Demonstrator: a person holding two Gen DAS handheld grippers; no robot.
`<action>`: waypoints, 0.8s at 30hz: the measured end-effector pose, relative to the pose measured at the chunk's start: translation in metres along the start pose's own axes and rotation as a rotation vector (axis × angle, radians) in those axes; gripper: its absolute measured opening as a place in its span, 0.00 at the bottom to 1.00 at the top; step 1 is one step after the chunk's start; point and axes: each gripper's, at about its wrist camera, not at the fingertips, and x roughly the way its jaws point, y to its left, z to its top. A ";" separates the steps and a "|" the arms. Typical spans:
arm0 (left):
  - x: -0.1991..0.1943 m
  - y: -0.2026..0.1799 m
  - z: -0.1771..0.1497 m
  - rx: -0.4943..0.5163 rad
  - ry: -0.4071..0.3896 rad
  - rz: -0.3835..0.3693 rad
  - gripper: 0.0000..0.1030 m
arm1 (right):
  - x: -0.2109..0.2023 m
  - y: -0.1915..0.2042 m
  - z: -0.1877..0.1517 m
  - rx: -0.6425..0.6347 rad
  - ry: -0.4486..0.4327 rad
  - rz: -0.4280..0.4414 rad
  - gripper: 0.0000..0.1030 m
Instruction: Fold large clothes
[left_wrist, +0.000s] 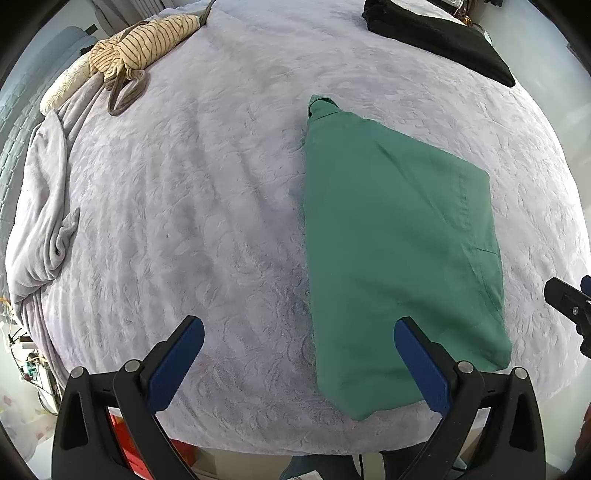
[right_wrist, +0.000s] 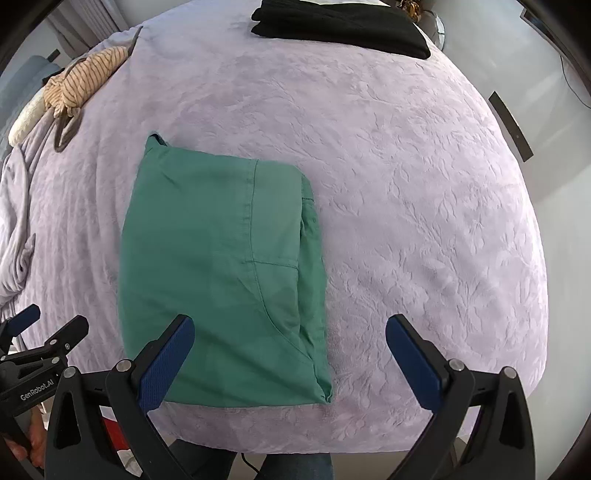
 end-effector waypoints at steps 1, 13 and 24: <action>0.000 0.000 0.000 0.000 0.000 0.000 1.00 | 0.000 0.000 0.000 0.000 0.001 0.000 1.00; 0.000 0.002 0.001 0.003 0.004 -0.005 1.00 | 0.003 0.000 0.001 -0.001 0.013 0.002 1.00; 0.002 0.002 0.002 0.006 0.007 -0.007 1.00 | 0.006 -0.001 0.005 -0.002 0.015 0.004 1.00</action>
